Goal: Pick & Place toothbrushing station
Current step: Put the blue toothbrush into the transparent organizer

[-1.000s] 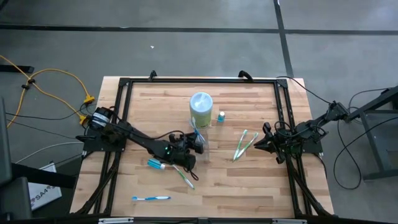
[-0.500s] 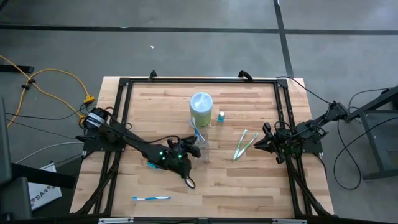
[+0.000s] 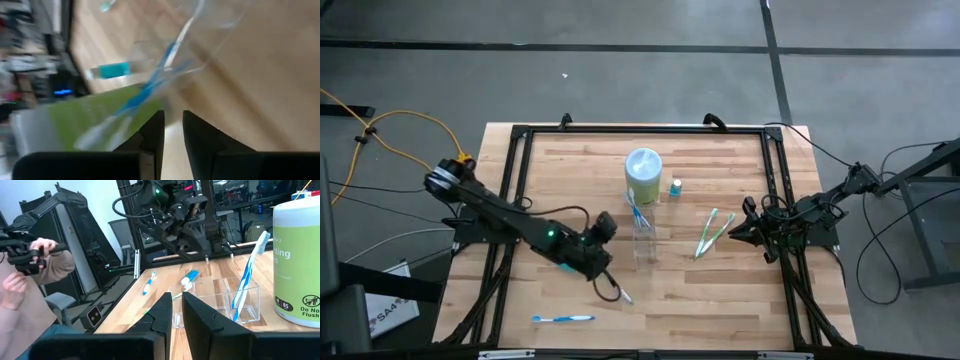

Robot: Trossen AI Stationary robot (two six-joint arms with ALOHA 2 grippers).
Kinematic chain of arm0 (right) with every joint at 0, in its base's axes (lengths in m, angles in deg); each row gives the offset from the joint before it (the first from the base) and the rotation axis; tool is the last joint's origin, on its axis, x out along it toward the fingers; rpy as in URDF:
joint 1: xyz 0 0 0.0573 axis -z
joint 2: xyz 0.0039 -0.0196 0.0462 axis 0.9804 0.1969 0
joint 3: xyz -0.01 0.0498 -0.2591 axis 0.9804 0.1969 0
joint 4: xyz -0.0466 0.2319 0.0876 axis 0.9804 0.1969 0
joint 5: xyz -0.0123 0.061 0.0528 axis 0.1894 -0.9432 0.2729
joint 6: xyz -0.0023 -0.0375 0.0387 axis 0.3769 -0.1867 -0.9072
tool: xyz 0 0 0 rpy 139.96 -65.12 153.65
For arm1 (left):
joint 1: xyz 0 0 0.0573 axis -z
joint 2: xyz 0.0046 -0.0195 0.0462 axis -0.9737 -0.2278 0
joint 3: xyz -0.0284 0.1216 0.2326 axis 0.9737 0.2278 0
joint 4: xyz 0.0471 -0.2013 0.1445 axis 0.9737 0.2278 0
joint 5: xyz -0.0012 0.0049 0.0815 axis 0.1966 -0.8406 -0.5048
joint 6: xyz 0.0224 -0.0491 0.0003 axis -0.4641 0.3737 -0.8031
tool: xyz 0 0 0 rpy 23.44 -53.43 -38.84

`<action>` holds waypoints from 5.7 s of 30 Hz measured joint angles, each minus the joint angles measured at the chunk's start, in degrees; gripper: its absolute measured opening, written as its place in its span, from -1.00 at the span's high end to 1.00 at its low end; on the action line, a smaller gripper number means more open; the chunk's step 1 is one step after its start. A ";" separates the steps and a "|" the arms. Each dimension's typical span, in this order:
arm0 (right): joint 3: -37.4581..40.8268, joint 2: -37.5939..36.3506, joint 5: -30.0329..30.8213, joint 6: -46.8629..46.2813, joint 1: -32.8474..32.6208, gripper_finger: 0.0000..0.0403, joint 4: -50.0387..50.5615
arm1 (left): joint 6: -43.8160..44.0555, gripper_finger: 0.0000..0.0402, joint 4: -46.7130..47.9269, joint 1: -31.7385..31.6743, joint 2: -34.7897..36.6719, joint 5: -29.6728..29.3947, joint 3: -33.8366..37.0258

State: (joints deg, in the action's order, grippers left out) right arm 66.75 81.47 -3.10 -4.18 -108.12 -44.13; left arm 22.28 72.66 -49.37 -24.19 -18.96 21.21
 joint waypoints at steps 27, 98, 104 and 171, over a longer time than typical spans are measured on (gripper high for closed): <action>0.00 0.01 0.00 0.00 0.01 0.82 0.00 | 84.02 0.74 14.96 15.27 0.78 10.32 0.02; 0.00 0.01 -0.02 0.00 0.01 0.82 0.00 | 103.55 0.44 6.00 34.31 -11.03 33.71 0.04; 0.00 0.00 -0.02 0.00 0.00 0.82 0.00 | 103.55 0.44 5.62 34.31 -12.82 35.19 0.04; 0.00 0.00 -0.02 -0.02 0.00 0.82 0.00 | 107.08 0.59 4.00 35.99 -20.21 34.73 -0.07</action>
State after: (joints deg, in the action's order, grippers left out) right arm 66.75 81.47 -3.12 -4.20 -108.11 -44.13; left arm 129.37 76.66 -13.38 -44.40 15.78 21.14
